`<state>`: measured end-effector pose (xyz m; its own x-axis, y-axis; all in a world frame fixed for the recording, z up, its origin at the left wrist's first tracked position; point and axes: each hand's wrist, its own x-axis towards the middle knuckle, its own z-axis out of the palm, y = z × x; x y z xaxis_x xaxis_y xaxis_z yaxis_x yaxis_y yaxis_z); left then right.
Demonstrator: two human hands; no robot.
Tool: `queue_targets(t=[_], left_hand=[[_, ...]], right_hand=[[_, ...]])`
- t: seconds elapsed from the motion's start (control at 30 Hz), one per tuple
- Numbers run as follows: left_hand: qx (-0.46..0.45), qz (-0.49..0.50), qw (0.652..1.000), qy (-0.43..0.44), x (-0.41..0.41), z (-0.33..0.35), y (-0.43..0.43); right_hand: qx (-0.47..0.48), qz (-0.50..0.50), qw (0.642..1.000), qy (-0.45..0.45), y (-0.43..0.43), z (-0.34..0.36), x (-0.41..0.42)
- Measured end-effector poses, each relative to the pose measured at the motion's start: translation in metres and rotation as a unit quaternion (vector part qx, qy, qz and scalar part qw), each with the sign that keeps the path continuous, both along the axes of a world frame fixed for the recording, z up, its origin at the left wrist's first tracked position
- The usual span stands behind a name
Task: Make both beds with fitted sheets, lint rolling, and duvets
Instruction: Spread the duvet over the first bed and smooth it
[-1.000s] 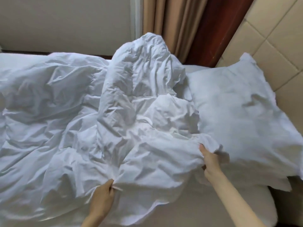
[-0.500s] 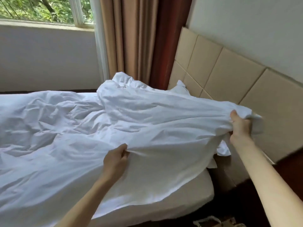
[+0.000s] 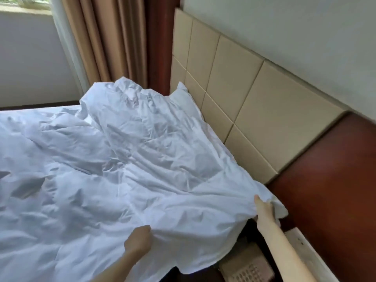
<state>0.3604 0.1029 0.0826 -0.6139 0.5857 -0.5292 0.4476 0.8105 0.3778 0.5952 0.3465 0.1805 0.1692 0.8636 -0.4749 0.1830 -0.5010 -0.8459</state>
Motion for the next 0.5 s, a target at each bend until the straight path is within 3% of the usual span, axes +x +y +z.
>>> queue_targets(t=[0.23, 0.37, 0.5], left_hand=[[-0.006, -0.08, 0.991, -0.105, 0.009, -0.045, -0.039], [-0.017, -0.074, 0.99, -0.119, 0.001, -0.054, -0.051], [-0.021, -0.047, 0.992, -0.119, -0.012, -0.051, -0.053]], right_hand=[[-0.087, -0.053, 0.994, -0.043, -0.005, -0.044, 0.015], [-0.129, -0.05, 0.99, -0.035, -0.007, -0.053, 0.027], [-0.192, -0.075, 0.975, -0.085, -0.003, -0.068, 0.03]])
